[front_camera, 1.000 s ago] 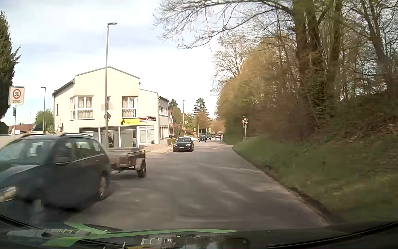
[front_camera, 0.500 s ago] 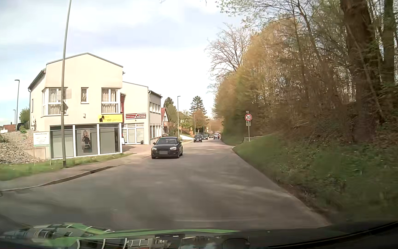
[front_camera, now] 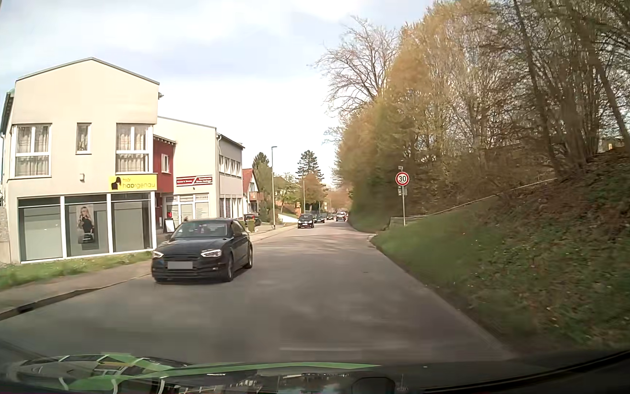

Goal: Follow the waypoints while adhering to traffic rules and regulations

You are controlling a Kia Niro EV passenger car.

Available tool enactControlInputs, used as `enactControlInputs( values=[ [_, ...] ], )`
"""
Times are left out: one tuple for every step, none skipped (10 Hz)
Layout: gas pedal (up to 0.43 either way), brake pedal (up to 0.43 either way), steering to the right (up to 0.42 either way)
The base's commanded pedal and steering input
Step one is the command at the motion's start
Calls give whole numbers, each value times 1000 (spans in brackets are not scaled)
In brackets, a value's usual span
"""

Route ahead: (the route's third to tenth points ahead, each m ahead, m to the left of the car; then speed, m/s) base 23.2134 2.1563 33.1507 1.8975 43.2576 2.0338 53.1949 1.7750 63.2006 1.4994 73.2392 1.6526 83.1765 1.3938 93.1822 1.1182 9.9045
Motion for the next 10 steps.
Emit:
enactControlInputs(
  values=[
    [8, 0, 3],
    [0, 0, 3],
    [0, 0, 3],
    [0, 0, 3],
    [0, 0, 3],
    [0, 0, 2],
    [0, 0, 2],
    [0, 0, 2],
    [0, 0, 3],
    [0, 0, 3]
  ],
)
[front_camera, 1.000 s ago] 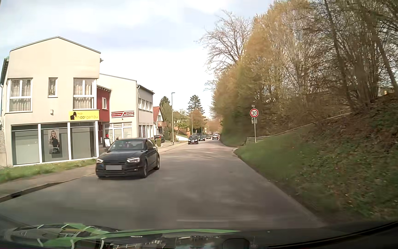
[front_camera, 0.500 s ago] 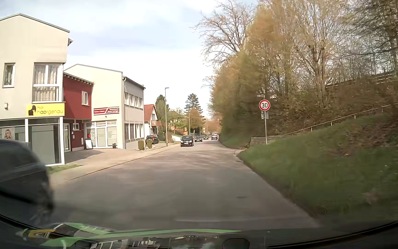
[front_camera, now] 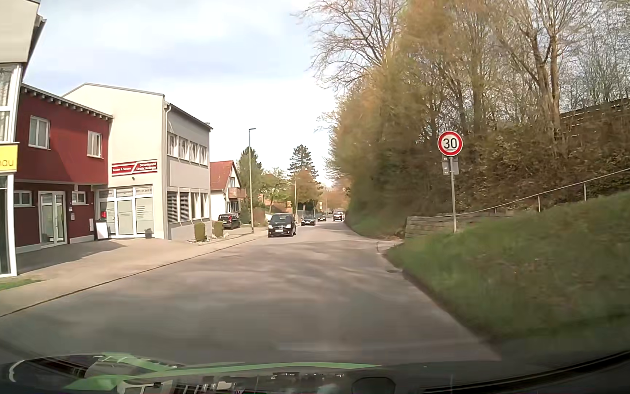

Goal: Follow the waypoints while adhering to traffic rules and regulations

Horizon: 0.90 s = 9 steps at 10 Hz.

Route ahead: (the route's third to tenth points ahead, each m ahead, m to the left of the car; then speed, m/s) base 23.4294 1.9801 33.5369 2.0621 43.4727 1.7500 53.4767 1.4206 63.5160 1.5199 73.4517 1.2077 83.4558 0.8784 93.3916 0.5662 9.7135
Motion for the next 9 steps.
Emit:
enactControlInputs(
  values=[
    [0, 0, 3],
    [0, 0, 2],
    [0, 0, 1],
    [0, 0, 1],
    [0, 0, 1],
    [0, 0, 0],
    [0, 0, 1],
    [0, 0, 0],
    [0, 0, 0]
  ],
)
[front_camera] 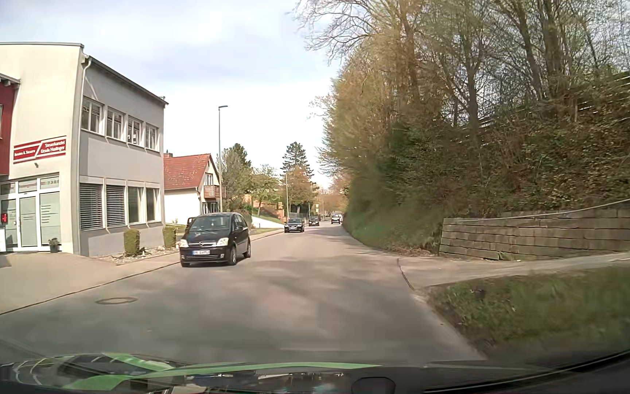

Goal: Follow the waypoints while adhering to traffic rules and regulations

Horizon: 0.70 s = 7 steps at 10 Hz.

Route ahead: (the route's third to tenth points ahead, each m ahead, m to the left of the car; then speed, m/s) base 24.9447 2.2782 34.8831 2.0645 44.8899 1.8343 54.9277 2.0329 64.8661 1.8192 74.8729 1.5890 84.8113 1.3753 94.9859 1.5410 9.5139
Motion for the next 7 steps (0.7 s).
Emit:
enactControlInputs(
  values=[
    [0, 0, 1],
    [0, 0, 0],
    [0, 0, 0],
    [0, 0, 0],
    [0, 0, 0],
    [0, 0, 0],
    [0, 0, 0]
  ],
)
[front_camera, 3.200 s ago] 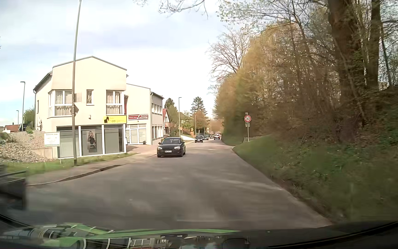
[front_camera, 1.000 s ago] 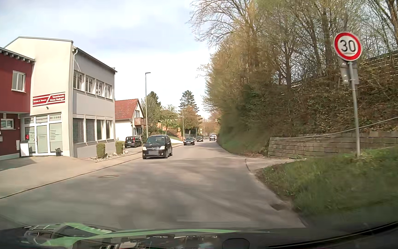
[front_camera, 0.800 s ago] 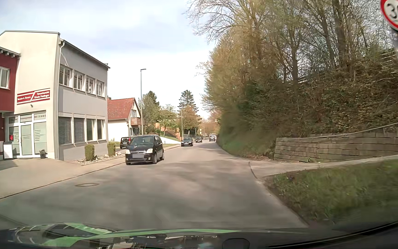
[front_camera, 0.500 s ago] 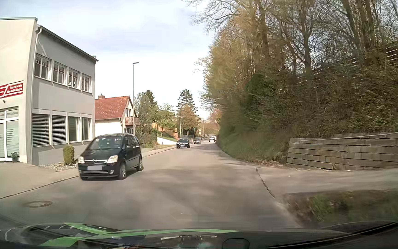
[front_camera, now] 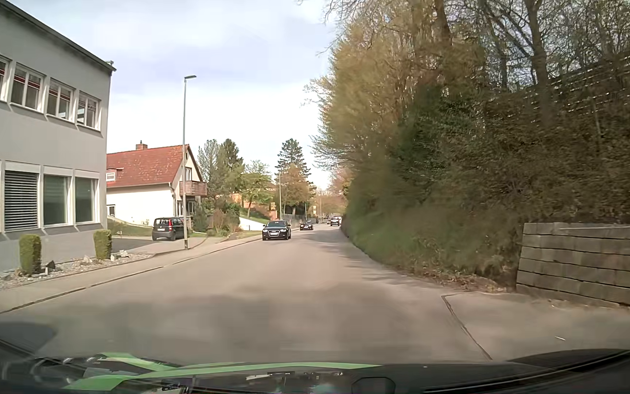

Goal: Follow the waypoints while adhering to traffic rules and regulations

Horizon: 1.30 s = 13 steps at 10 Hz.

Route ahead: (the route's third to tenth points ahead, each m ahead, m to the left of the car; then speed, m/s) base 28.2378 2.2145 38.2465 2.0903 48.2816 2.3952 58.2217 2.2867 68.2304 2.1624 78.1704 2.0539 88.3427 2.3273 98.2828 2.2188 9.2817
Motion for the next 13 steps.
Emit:
enactControlInputs(
  values=[
    [0, 0, -1],
    [0, 0, -4],
    [0, 0, -7],
    [0, 0, -8],
    [0, 0, -9],
    [0, 0, -9],
    [0, 0, -10],
    [0, 0, -16],
    [0, 0, -23],
    [0, 0, -25],
    [0, 0, -26],
    [8, 0, -26],
    [20, 0, -26]
  ],
)
